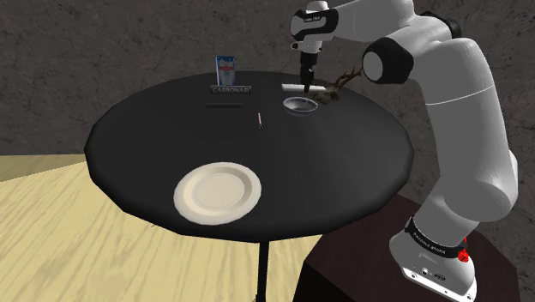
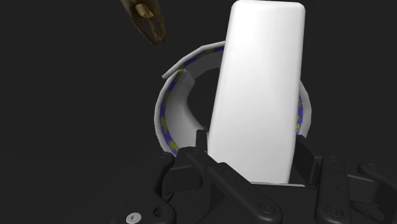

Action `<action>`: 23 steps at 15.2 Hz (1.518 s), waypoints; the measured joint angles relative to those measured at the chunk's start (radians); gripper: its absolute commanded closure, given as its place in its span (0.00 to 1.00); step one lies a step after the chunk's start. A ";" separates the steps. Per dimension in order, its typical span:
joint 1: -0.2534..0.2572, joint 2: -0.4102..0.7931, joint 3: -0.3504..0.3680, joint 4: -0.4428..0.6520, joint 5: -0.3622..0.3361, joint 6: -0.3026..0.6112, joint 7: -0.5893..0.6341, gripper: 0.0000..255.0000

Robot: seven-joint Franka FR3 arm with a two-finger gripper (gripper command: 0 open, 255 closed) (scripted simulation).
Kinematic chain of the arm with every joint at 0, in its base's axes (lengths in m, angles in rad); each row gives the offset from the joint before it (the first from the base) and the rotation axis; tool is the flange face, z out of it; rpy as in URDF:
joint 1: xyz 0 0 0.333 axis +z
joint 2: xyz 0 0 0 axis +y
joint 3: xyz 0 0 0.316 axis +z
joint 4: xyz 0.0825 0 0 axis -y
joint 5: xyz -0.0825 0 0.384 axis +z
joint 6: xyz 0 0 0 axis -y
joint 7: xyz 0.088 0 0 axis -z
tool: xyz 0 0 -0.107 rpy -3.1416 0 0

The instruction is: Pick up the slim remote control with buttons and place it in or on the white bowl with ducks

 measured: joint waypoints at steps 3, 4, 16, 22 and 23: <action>-0.010 0.031 0.008 0.015 0.011 0.014 -0.002 1.00; -0.006 0.030 0.008 -0.002 0.012 0.029 -0.003 1.00; 0.011 0.047 0.017 -0.104 0.026 0.143 -0.018 1.00; 0.011 0.048 0.017 -0.104 0.026 0.144 -0.018 0.00; 0.011 0.048 0.017 -0.104 0.026 0.144 -0.018 0.00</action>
